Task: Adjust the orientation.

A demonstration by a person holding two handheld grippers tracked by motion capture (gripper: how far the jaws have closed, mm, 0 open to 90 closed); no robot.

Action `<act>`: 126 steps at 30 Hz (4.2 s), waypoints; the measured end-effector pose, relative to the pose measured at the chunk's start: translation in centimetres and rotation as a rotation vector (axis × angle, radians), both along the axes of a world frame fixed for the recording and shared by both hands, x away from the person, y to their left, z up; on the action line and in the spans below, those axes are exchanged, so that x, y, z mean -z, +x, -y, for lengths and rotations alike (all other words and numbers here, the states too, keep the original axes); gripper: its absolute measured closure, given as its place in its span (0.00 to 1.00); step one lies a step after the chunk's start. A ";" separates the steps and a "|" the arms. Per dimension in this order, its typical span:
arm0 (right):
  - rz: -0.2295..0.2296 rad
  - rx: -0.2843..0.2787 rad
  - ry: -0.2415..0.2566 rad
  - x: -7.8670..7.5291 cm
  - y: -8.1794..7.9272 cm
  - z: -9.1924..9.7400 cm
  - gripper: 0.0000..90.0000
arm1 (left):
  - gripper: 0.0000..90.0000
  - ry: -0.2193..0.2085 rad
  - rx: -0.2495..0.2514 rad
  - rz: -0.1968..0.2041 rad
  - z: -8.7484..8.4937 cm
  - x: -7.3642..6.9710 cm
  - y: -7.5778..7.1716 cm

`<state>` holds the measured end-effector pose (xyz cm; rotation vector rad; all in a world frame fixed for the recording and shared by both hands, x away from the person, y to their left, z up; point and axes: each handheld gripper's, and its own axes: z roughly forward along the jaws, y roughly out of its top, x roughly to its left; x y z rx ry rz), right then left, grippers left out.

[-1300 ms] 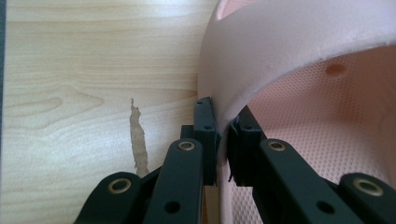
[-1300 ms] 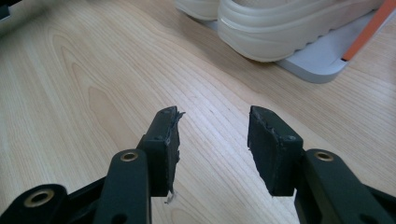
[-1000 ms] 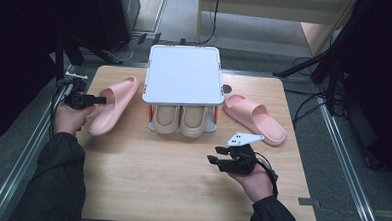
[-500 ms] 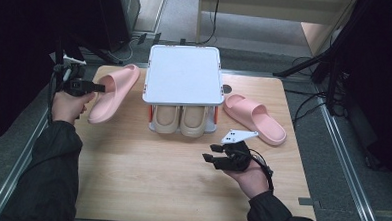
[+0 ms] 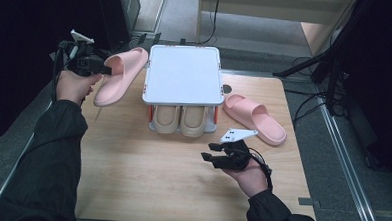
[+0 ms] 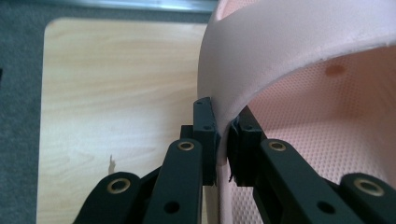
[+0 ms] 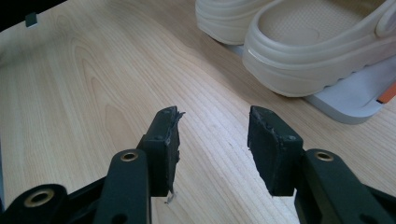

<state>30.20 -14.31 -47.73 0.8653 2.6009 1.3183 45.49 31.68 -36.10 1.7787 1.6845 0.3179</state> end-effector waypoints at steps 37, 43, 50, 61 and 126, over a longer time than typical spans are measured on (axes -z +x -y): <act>-0.001 0.017 0.013 0.0 -0.2 0.5 0.61 | 0.81 0.036 0.126 0.038 11.9 -2.5 5.1; 0.002 0.013 0.010 0.1 -0.1 0.4 0.61 | 0.79 0.060 0.136 0.030 12.4 -2.6 4.7; -0.001 0.009 0.010 0.1 0.0 0.2 0.61 | 0.75 0.032 0.165 0.024 12.5 -2.7 4.3; 0.022 0.008 0.033 -0.3 -0.2 0.3 0.63 | 0.67 0.007 0.178 0.048 11.6 -3.1 3.8; -0.008 0.248 0.048 -0.8 8.8 10.0 1.00 | 0.46 -0.032 0.272 0.059 6.0 6.6 -9.4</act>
